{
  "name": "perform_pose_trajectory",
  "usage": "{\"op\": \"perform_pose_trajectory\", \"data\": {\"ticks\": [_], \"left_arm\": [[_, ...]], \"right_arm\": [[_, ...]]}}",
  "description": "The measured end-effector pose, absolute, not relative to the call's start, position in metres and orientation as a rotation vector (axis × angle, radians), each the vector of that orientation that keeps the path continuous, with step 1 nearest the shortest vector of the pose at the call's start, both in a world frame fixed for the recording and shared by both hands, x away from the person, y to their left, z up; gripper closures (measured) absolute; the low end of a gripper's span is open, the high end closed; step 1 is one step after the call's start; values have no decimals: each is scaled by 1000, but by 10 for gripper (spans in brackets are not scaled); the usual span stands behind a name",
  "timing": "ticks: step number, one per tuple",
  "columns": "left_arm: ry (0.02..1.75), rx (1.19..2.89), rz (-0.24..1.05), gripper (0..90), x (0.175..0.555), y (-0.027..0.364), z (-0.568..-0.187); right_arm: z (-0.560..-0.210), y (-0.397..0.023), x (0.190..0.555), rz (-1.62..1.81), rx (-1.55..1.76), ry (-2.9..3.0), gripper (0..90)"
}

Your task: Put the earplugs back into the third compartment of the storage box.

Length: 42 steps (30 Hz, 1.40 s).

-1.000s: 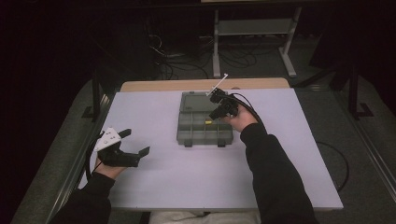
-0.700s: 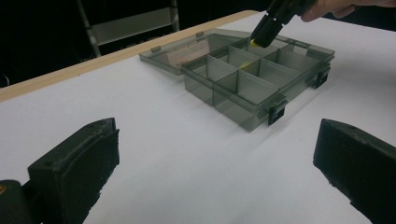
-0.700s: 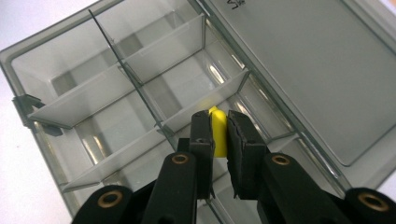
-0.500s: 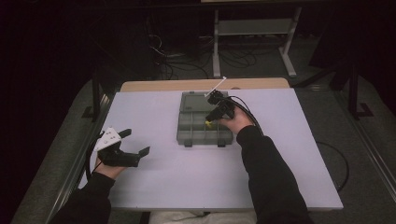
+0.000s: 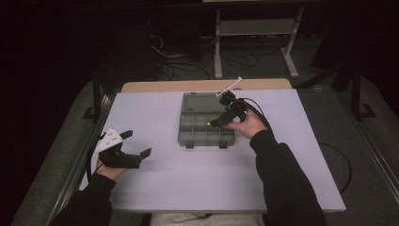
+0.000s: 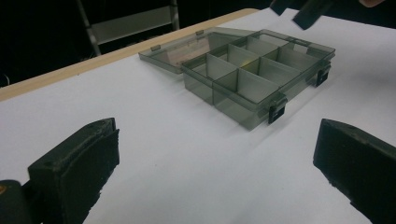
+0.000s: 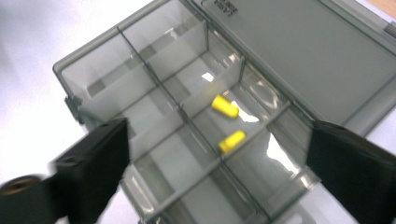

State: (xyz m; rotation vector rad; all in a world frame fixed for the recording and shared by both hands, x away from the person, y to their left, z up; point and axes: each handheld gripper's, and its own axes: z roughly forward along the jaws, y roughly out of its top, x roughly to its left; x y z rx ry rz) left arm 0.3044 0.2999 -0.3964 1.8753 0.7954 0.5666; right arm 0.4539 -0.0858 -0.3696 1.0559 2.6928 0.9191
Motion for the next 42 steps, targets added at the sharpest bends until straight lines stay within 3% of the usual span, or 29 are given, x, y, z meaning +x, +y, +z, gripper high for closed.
{"op": "perform_pose_trajectory", "data": {"ticks": [16,42], "left_arm": [[796,1876,566,0,305,300,-396],[795,1877,570,0,304,299,-396]], "right_arm": [[-364,-124,423,1047,1055,2591,0],[-381,-188,341,1338,989,2335,0]]}}
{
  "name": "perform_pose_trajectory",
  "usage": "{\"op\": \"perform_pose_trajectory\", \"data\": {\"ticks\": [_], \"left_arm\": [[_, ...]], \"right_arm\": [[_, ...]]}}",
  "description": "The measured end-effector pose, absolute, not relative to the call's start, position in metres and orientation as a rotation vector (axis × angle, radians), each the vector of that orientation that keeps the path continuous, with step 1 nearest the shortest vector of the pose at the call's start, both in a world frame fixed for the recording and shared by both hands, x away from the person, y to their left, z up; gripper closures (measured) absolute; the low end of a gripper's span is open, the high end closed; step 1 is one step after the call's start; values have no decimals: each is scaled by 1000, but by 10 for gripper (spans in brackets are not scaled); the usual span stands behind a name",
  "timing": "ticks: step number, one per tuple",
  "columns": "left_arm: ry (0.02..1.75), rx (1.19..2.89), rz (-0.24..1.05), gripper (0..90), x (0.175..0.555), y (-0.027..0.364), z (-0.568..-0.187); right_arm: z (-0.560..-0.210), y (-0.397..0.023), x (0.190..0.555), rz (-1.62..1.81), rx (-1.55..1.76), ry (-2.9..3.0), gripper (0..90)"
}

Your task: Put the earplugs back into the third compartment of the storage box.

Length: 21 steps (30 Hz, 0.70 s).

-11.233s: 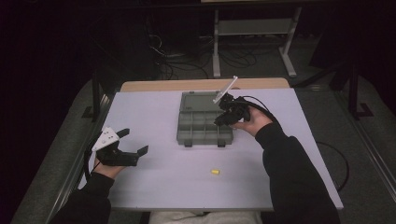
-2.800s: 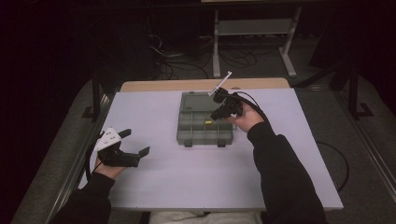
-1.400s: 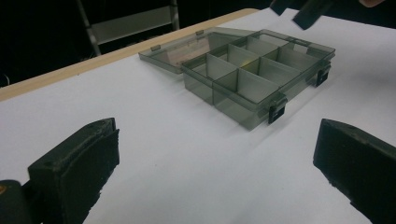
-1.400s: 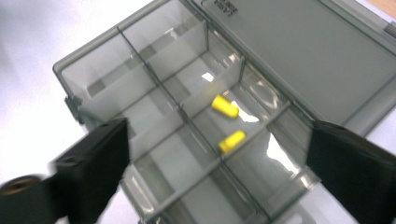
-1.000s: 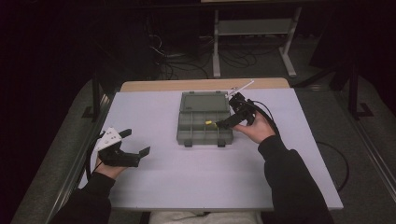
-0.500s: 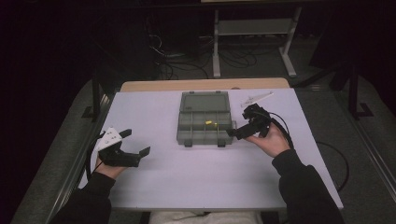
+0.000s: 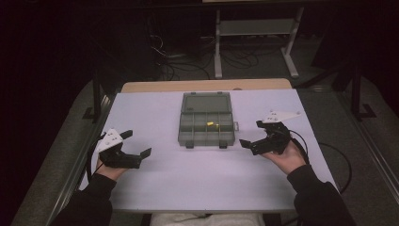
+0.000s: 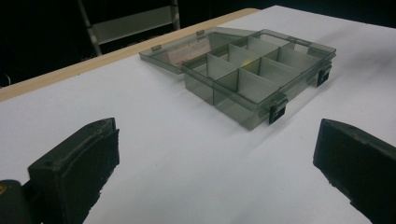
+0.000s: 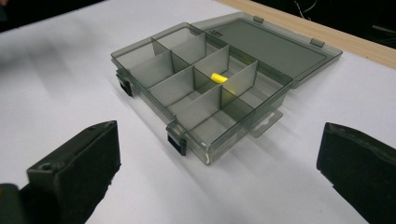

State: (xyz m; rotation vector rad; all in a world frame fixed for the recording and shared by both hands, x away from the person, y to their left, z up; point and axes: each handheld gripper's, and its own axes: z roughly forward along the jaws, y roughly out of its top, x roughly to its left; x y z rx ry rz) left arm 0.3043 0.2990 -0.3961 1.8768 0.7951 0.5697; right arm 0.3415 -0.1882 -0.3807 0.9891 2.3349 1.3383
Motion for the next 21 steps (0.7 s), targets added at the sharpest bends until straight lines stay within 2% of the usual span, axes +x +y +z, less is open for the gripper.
{"op": "perform_pose_trajectory", "data": {"ticks": [21], "left_arm": [[801,1883,566,0,305,299,-397]], "right_arm": [[-406,-242,301,1474,1092,2138,0]]}}
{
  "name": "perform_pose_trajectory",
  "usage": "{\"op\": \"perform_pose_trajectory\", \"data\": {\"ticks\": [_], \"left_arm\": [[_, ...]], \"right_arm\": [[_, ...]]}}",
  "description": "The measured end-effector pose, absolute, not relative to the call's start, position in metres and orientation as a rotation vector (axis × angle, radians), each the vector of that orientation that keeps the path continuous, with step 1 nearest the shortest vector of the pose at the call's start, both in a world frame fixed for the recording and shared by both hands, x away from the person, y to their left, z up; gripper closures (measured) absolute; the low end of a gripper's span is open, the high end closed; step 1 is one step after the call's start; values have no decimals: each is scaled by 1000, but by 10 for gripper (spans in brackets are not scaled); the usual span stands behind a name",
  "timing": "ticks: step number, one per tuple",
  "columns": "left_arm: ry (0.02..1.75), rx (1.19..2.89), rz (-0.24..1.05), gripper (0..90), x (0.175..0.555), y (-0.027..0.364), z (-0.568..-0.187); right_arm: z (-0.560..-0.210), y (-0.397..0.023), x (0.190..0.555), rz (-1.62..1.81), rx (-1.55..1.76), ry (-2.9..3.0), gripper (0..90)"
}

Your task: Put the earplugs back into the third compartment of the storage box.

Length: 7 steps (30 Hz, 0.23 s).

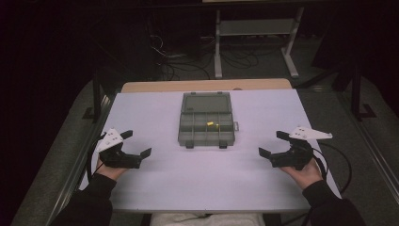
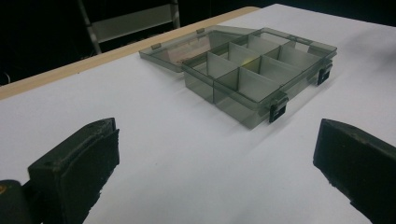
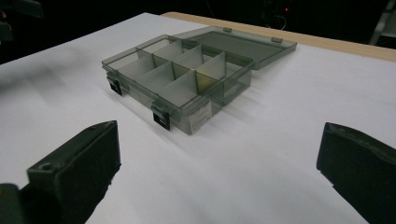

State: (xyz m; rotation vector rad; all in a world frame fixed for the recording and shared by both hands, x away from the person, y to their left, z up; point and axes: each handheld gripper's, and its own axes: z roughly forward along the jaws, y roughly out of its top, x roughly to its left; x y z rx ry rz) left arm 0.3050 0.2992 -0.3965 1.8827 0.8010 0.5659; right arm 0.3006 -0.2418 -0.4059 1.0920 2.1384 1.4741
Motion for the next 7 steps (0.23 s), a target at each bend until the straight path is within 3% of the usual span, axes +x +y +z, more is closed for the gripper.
{"op": "perform_pose_trajectory", "data": {"ticks": [7], "left_arm": [[801,1884,565,0,305,299,-397]], "right_arm": [[-410,-254,288,1516,1088,2074,0]]}}
